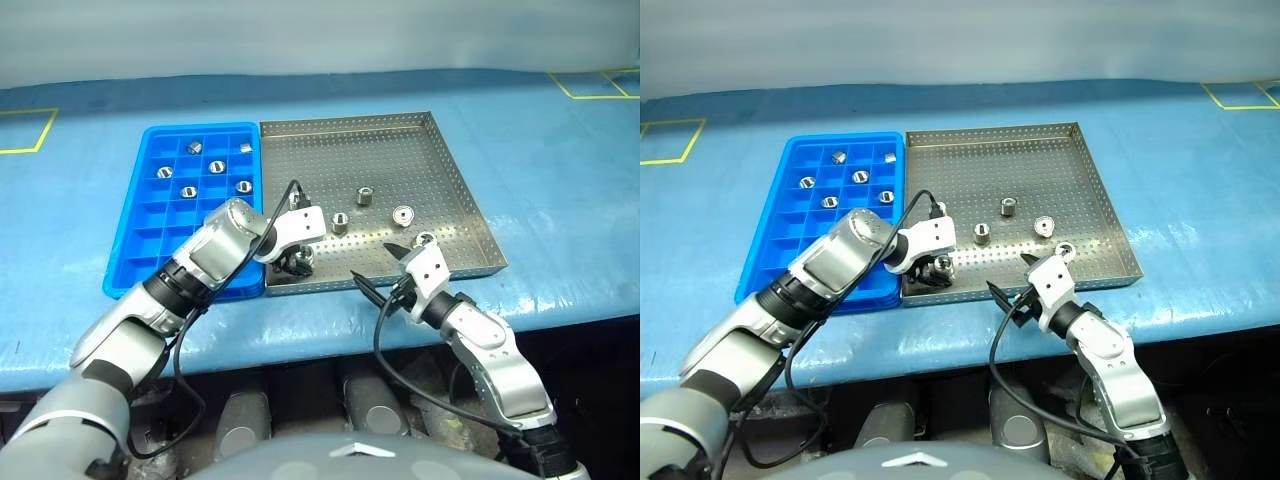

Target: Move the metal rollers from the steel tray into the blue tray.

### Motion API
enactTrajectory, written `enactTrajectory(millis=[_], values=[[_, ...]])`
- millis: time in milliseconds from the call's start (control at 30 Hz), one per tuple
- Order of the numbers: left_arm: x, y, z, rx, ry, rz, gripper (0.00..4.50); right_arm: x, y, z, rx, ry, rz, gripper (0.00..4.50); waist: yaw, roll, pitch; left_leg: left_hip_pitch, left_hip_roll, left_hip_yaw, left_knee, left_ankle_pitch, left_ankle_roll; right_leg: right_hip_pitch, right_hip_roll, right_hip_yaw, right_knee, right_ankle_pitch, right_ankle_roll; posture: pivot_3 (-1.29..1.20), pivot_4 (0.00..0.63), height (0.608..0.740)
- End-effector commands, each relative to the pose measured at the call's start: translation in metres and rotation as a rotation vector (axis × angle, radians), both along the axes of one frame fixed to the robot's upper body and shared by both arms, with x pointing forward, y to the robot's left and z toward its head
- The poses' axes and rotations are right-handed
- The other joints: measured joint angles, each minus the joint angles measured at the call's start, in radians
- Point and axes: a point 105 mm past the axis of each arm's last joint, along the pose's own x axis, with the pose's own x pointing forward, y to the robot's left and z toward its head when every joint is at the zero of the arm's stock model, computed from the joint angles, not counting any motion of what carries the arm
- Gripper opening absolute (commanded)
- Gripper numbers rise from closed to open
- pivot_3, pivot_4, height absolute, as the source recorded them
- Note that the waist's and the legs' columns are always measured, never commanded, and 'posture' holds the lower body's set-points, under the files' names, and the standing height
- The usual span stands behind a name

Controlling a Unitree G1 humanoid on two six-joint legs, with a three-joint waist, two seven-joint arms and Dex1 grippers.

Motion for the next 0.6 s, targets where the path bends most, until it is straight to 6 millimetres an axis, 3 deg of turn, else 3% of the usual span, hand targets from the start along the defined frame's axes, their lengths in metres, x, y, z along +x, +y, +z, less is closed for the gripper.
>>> enactTrajectory(millis=[33,200,300,400,500,600], values=[[0.004,0.003,0.001,0.038,-0.024,-0.010,1.71,0.002,-0.003,0.007,0.011,-0.035,-0.016,4.50,0.000,0.000,0.000,0.000,0.000,0.000,0.000,0.000,0.000,0.000,0.000,0.000,0.000,0.000,0.000,-0.18,0.150,0.740],[0.017,-0.006,0.017,-0.080,-0.087,0.091,1.71,0.003,-0.002,0.007,0.017,-0.039,-0.015,4.50,0.003,0.000,0.000,0.000,0.000,0.000,0.001,0.000,0.000,0.000,0.000,0.000,0.000,0.000,0.000,-0.17,0.150,0.740],[0.020,-0.015,0.042,-0.270,-0.102,0.191,1.71,0.003,-0.001,0.007,0.021,-0.037,-0.013,4.50,0.002,0.000,0.000,-0.001,0.000,-0.001,0.002,0.000,0.000,0.000,0.000,0.000,0.000,0.001,0.001,-0.16,0.150,0.740],[0.029,-0.012,0.074,-0.479,-0.165,0.352,1.71,0.003,0.000,0.005,0.011,-0.030,-0.003,4.50,0.003,0.000,0.000,-0.002,0.000,-0.001,0.002,0.000,0.000,-0.001,0.000,0.000,0.000,0.004,0.006,-0.15,0.150,0.740],[0.044,0.014,0.115,-0.752,-0.333,0.649,1.71,0.003,0.004,0.007,0.025,-0.035,0.009,4.50,0.006,0.000,0.000,-0.002,0.000,-0.001,0.002,0.000,0.000,-0.001,0.000,0.000,0.000,0.004,0.007,-0.13,0.150,0.740],[0.050,0.059,0.132,-0.880,-0.537,0.953,1.71,0.005,0.007,0.007,0.022,-0.042,0.021,4.50,0.009,0.000,0.000,-0.002,0.000,-0.002,0.002,0.000,0.000,0.000,0.000,0.000,0.000,0.005,0.007,-0.10,0.150,0.740]])
